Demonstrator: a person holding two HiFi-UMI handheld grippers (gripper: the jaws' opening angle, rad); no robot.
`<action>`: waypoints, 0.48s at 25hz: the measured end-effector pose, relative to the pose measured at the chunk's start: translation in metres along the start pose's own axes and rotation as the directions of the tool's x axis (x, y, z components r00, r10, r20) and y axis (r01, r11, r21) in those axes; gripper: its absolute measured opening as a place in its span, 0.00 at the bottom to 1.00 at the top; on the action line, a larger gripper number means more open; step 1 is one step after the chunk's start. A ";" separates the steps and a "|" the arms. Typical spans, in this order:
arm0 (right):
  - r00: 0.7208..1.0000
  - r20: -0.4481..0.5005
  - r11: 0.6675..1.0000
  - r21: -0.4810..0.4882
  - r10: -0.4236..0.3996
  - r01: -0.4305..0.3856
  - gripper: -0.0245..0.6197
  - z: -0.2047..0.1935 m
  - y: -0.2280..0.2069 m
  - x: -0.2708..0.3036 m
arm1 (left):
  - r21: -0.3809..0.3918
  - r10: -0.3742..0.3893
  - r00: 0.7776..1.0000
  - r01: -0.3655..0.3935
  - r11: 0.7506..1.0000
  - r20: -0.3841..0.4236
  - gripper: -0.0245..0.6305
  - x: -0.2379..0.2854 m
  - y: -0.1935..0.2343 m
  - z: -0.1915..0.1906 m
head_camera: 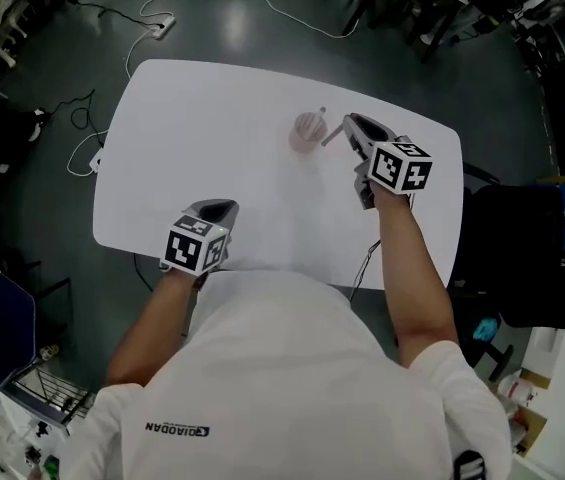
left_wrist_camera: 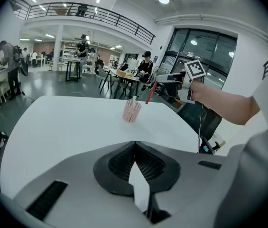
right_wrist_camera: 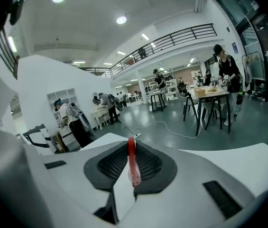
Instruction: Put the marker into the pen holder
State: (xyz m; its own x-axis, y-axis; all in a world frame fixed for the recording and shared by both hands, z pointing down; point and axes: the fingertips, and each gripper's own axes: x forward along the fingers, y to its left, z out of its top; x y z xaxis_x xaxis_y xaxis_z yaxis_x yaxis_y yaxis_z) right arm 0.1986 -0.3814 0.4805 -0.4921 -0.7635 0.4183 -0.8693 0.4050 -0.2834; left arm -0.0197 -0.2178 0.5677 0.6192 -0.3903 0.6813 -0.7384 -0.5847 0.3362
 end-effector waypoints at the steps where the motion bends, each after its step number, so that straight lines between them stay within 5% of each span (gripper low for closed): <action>1: 1.000 0.008 1.000 0.000 -0.001 0.001 0.14 0.006 0.001 0.004 | -0.015 0.003 1.000 -0.003 1.000 0.002 0.08 -0.002 0.001 -0.003; 7: 0.999 -0.051 0.994 -0.112 0.013 -0.019 0.14 0.010 0.018 0.046 | -0.119 0.028 0.998 -0.022 0.993 0.048 0.08 -0.021 0.013 -0.013; 12: 0.992 -0.124 0.995 -0.095 0.006 -0.018 0.14 -0.016 0.018 0.084 | -0.133 0.058 0.997 -0.051 0.990 0.055 0.08 -0.031 0.020 -0.021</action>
State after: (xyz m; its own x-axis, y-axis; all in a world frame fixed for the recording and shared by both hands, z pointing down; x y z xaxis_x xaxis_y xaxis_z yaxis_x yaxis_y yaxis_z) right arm 0.1409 -0.4297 0.5246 -0.4995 -0.6924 0.5207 -0.8607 0.4648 -0.2075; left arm -0.0593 -0.2022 0.5665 0.5888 -0.4621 0.6632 -0.7976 -0.4647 0.3845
